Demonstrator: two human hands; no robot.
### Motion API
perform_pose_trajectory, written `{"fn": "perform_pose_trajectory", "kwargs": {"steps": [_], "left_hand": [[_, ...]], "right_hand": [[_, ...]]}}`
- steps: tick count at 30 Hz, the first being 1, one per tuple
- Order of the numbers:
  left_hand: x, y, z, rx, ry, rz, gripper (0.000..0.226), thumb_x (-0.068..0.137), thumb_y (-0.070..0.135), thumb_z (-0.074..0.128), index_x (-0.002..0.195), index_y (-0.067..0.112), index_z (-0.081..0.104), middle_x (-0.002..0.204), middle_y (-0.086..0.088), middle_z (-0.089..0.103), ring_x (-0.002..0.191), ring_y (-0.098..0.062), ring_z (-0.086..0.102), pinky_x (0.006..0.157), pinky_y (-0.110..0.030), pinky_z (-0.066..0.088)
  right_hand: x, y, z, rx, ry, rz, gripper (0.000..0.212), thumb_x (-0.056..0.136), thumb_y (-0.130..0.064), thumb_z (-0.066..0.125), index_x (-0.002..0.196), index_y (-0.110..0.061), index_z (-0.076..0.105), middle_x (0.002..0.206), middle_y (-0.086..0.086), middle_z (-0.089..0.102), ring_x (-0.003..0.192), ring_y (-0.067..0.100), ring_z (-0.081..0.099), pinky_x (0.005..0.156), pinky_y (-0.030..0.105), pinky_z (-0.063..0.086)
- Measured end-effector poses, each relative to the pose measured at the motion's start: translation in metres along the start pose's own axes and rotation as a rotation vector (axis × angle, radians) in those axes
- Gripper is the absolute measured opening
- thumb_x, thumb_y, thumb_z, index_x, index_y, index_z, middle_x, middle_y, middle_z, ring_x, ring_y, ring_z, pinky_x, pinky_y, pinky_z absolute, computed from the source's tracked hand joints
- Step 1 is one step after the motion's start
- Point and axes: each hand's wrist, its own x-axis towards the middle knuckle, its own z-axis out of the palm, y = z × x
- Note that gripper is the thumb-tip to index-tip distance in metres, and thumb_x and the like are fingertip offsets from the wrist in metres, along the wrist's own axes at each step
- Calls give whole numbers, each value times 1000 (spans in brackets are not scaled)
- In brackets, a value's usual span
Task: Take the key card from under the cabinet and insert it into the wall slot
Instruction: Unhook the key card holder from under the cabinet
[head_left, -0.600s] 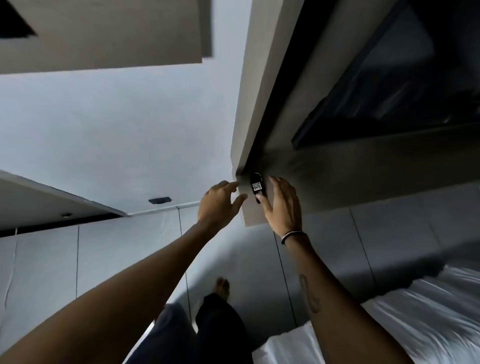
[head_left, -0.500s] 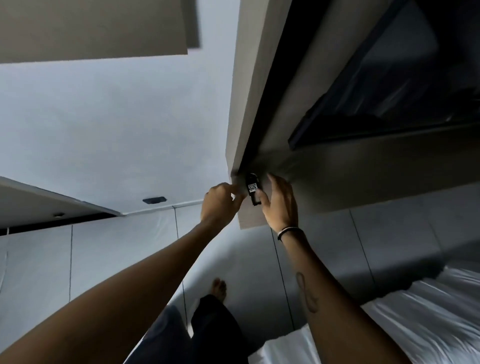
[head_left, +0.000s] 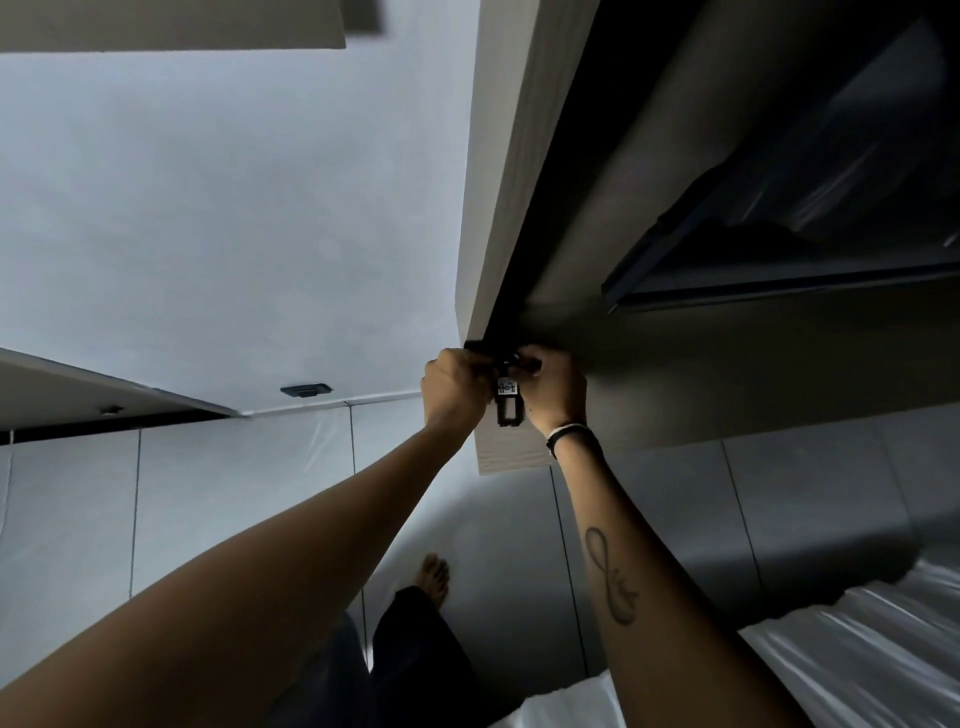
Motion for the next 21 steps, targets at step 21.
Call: {"fn": "perform_pose_trajectory", "kwargs": {"steps": [21], "left_hand": [[-47,-61,-144,-674,-322,-43,12,98,7,69,93,14,76,89,-4,81,87,-20,78,81,-27,65]], "right_hand": [[-93,-99,30,646,-176,68,15,84,10,78,96,1,75,102,28,75,93,34,75,87,45,66]]}}
